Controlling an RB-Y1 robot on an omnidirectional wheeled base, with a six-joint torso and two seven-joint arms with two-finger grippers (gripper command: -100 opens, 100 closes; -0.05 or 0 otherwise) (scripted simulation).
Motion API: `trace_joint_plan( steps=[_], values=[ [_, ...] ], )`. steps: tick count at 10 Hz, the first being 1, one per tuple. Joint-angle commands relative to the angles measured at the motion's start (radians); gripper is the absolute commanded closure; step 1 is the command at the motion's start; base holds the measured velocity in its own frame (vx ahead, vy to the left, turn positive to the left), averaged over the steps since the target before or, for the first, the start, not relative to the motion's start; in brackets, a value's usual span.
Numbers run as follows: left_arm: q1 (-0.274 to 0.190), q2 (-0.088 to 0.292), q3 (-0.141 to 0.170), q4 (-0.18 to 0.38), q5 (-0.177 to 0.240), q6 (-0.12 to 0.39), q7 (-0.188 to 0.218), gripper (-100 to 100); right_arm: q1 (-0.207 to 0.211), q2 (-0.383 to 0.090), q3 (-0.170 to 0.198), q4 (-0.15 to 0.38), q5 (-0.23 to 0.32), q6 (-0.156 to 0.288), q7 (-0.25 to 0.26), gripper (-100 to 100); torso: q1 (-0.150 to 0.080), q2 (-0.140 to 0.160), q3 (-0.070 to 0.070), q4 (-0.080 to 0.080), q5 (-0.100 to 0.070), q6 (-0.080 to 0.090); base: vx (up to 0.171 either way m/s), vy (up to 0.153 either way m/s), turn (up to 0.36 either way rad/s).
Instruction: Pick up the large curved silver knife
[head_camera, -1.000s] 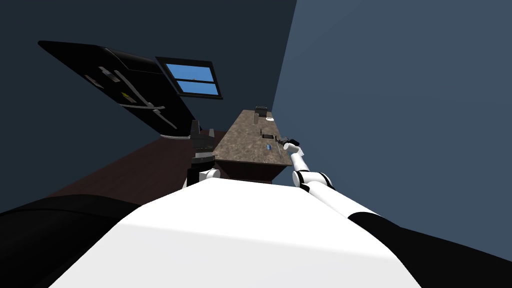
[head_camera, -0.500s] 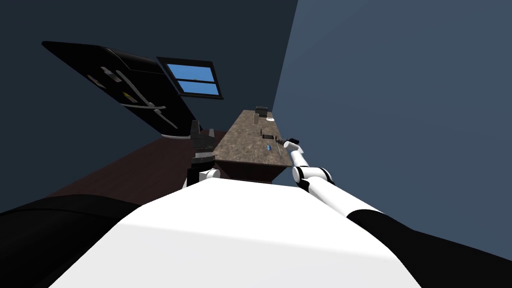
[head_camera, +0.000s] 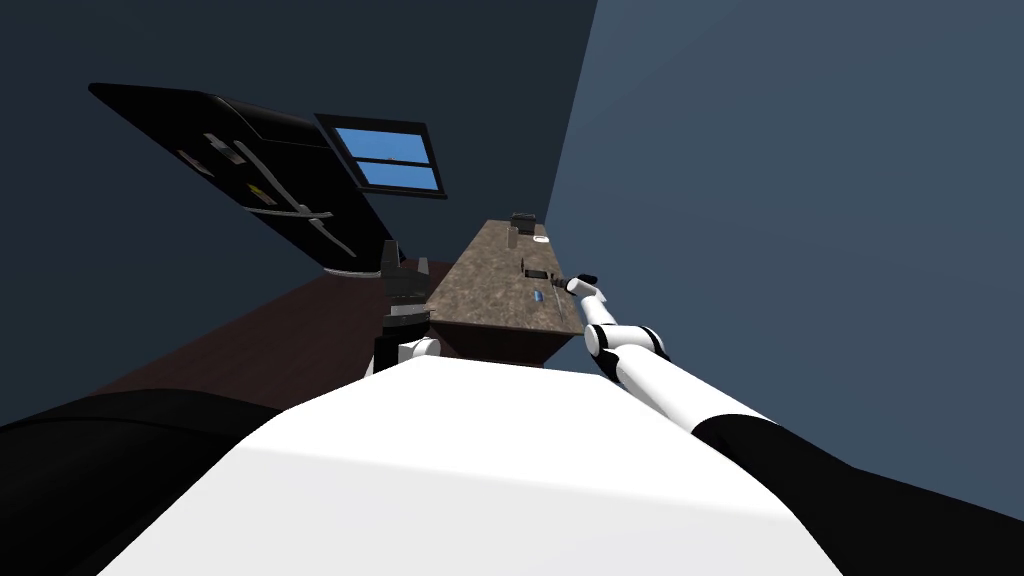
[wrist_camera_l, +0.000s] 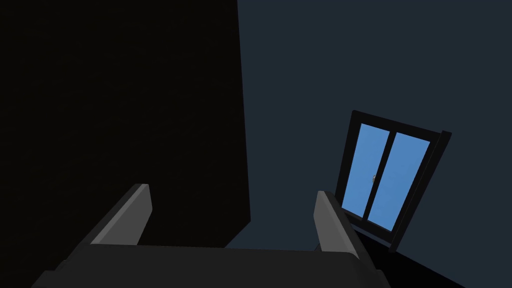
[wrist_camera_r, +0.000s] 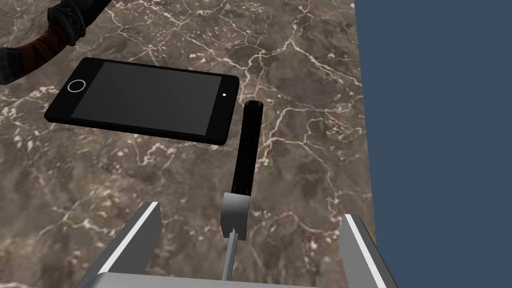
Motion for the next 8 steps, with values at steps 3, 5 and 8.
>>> trace_joint_plan(
  steps=[3,5,8],
  values=[
    [0.0,0.0,0.0,0.0,0.0,0.0,0.0,0,-0.069,-0.006,-0.006,0.097,-0.032,0.044,-0.056,-100,0.0,0.0,0.0,0.0,0.0,0.0,0.016,-0.013,0.012],
    [0.0,0.0,0.0,0.0,0.0,0.0,0.0,0,-0.09,-0.007,-0.008,0.131,-0.042,0.057,-0.074,-100,0.0,0.0,0.0,0.0,0.0,0.0,0.011,-0.014,0.008],
    [0.0,0.0,0.0,0.0,0.0,0.0,0.0,0,-0.13,-0.01,-0.012,0.186,-0.061,0.081,-0.106,-100,0.0,0.0,0.0,0.0,0.0,0.0,0.014,-0.019,0.008]
  ],
)
